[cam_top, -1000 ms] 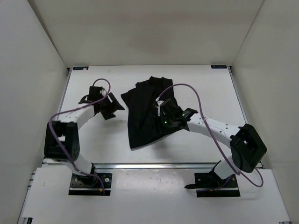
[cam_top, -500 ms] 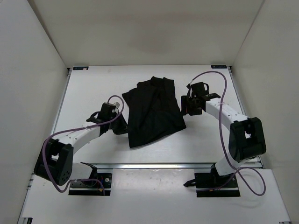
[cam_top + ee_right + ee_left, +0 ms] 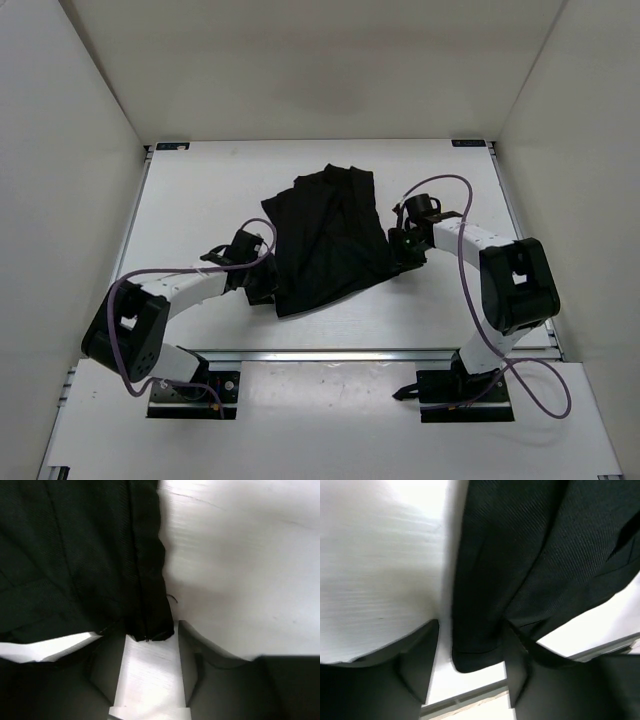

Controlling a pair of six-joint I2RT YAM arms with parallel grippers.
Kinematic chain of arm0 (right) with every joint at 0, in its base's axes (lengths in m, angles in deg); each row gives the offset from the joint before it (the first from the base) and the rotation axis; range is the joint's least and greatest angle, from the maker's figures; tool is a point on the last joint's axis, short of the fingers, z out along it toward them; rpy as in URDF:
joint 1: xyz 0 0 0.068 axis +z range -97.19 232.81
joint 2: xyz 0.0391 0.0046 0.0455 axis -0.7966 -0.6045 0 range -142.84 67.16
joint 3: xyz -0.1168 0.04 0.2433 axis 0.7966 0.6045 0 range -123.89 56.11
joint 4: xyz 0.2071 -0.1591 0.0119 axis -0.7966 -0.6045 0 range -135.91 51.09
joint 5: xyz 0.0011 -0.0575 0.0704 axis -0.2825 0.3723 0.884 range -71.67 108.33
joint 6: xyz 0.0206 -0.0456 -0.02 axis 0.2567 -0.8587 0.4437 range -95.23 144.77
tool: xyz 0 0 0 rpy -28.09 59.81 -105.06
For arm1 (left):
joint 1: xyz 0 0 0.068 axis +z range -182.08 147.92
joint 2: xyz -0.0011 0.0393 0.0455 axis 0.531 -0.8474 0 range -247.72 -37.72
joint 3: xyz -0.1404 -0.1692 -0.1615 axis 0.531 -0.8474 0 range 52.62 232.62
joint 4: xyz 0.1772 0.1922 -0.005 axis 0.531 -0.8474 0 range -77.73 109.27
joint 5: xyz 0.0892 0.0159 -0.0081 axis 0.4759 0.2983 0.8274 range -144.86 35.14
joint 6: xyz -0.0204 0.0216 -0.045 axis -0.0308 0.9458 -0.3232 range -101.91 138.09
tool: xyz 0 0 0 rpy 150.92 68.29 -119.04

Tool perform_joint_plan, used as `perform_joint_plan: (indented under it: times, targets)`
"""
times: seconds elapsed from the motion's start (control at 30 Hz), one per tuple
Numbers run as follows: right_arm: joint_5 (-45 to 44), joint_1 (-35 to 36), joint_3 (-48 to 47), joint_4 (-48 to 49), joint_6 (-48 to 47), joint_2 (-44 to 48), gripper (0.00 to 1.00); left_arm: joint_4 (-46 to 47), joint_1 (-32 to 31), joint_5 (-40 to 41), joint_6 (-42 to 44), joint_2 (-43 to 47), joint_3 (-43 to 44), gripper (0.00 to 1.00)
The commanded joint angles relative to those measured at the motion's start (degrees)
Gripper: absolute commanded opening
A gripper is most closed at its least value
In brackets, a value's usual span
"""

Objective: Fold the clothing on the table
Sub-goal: Flatten the skirt out

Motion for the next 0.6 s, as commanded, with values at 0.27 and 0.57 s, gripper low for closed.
perform_joint_plan:
  times: [0.27,0.57]
  targets:
    - [5.90,-1.48,-6.78,-0.55,1.56,9.79,0.00,3.07,2.29,-5.00,-3.03,-2.60,13.87,0.00]
    - [9.06,-10.36,-23.47,1.75,5.69,33.70,0.00,-11.69,18.57,-3.24,-3.02,12.17,38.95,0.00]
